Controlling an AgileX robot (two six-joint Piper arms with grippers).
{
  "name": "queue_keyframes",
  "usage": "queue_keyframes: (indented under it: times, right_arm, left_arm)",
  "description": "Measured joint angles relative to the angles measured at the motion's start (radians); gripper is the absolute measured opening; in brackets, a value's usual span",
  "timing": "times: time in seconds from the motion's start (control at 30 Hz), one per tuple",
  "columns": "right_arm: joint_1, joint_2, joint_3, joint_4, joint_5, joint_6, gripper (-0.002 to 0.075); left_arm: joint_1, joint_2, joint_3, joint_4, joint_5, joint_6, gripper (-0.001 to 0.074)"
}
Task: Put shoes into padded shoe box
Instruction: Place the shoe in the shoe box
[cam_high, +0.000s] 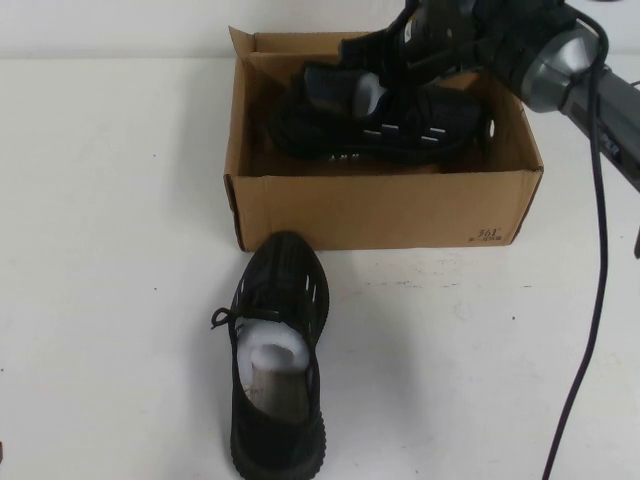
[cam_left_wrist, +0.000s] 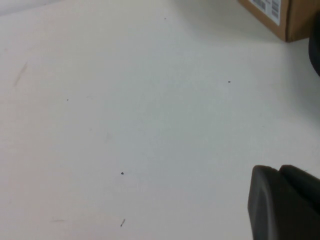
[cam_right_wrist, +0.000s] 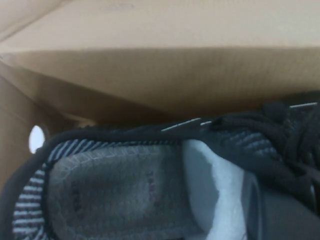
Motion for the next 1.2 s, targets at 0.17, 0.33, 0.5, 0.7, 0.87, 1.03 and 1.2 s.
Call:
queue_keyframes:
  times: [0.17,0.33,0.5,0.7,0.87,1.03,1.2]
  right_arm:
    - [-0.008,0.012,0.0,0.0,-0.009,0.0,-0.0005]
    - [-0.015,0.031,0.0,-0.011,-0.03,0.0,-0.0005]
    - [-0.015,0.047,0.0,-0.019,-0.047,-0.015,-0.0005]
    - [-0.015,0.054,0.0,-0.019,-0.103,-0.054,-0.0005]
    - [-0.015,0.054,0.0,-0.019,-0.115,-0.105,-0.0006]
    - [-0.013,0.054,0.0,-0.019,-0.115,-0.198,-0.0006]
    - [-0.013,0.056,0.0,0.002,-0.113,-0.293,-0.0006]
  left_arm:
    - [0.0,0.0,0.0,0.0,0.0,0.0,-0.0005]
    - [0.0,0.0,0.0,0.0,0.0,0.0,-0.0005]
    - [0.0,0.0,0.0,0.0,0.0,0.0,-0.0005]
    - [0.0,0.0,0.0,0.0,0.0,0.0,-0.0005]
    - [0.0,0.0,0.0,0.0,0.0,0.0,-0.0004]
    - [0.0,0.0,0.0,0.0,0.0,0.0,-0.0005]
    - [0.0,0.0,0.0,0.0,0.0,0.0,-0.0005]
